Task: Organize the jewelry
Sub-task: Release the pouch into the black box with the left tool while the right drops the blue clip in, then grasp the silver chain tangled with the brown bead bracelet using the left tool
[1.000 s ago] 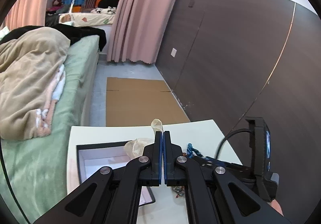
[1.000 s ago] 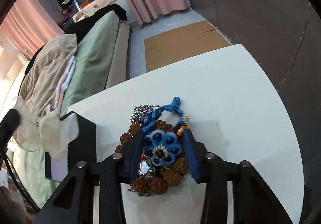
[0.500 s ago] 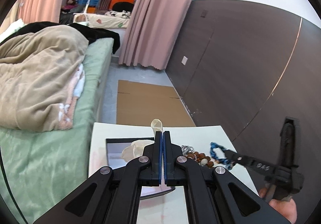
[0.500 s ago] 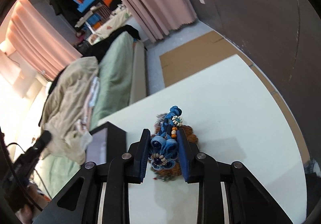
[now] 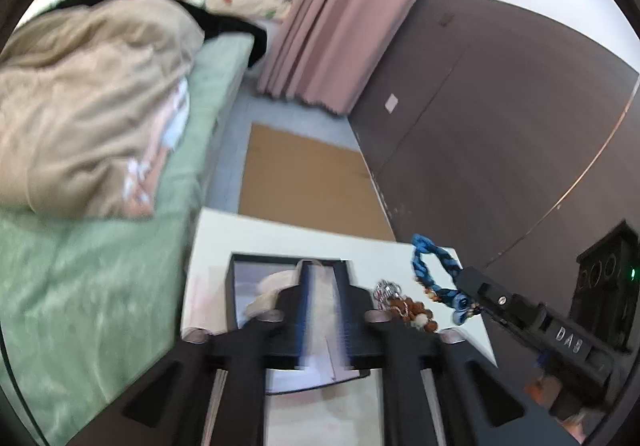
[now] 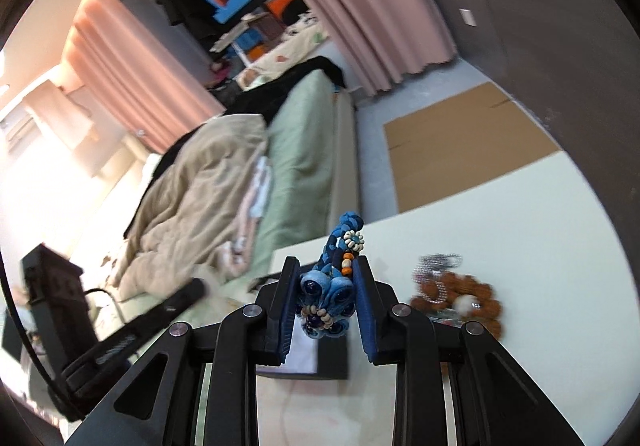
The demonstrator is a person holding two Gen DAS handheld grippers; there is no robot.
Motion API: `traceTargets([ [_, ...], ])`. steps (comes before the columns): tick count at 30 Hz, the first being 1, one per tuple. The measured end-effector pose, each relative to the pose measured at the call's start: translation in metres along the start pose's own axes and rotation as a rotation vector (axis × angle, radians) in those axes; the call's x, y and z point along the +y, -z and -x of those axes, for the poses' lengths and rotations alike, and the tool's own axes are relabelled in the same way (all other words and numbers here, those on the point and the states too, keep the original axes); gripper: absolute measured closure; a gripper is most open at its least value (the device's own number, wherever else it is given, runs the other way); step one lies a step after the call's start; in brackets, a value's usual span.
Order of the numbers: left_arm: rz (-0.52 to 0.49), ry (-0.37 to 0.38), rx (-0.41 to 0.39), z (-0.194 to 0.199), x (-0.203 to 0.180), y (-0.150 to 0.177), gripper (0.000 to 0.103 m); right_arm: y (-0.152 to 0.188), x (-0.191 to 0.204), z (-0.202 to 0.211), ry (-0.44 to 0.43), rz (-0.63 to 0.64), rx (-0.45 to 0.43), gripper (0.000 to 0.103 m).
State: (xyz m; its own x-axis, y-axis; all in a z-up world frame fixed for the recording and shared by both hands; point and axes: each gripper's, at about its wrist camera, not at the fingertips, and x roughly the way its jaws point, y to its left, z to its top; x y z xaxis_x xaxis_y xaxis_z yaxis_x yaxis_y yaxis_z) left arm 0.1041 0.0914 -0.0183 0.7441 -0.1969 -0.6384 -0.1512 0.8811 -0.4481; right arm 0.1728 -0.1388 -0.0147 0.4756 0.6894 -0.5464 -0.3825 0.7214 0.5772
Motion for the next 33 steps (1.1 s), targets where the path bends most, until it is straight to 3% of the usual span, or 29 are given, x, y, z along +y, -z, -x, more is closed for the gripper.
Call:
traceTargets([
  [1,0.017,0.004,-0.004,0.000,0.004,-0.001,0.038,0.001,0.000,-0.003,-0.002,-0.003,0.007,0.075],
  [3,0.021,-0.016,-0.053,0.007,0.007,-0.002,0.018,0.004,0.000,-0.009,-0.005,-0.013,0.017,0.075],
  [4,0.017,-0.029,-0.081,0.012,0.008,-0.004,0.014,0.004,-0.001,-0.011,-0.007,-0.016,0.022,0.075],
  [10,0.064,-0.041,-0.118,0.023,0.025,-0.008,0.014,0.007,0.001,-0.020,-0.068,-0.027,0.046,0.075],
  [14,0.087,-0.045,-0.128,0.025,0.032,-0.008,0.014,0.010,0.012,-0.031,-0.172,-0.025,0.086,0.074],
  [15,0.092,-0.046,-0.132,0.025,0.033,-0.009,0.014,0.012,0.017,-0.035,-0.176,-0.014,0.103,0.069],
  [16,0.095,-0.048,-0.136,0.026,0.034,-0.008,0.014,0.015,0.020,-0.040,-0.159,-0.006,0.126,0.054],
  [18,0.095,-0.052,-0.140,0.028,0.034,-0.006,0.014,0.018,0.019,-0.044,-0.103,-0.005,0.150,0.036],
  [25,0.082,-0.046,-0.159,0.031,0.024,0.000,0.014,0.015,-0.005,-0.015,-0.016,-0.050,0.108,0.030],
  [33,0.017,-0.022,-0.129,0.025,-0.001,0.009,0.014,0.012,-0.032,0.023,0.076,-0.086,0.063,0.023],
])
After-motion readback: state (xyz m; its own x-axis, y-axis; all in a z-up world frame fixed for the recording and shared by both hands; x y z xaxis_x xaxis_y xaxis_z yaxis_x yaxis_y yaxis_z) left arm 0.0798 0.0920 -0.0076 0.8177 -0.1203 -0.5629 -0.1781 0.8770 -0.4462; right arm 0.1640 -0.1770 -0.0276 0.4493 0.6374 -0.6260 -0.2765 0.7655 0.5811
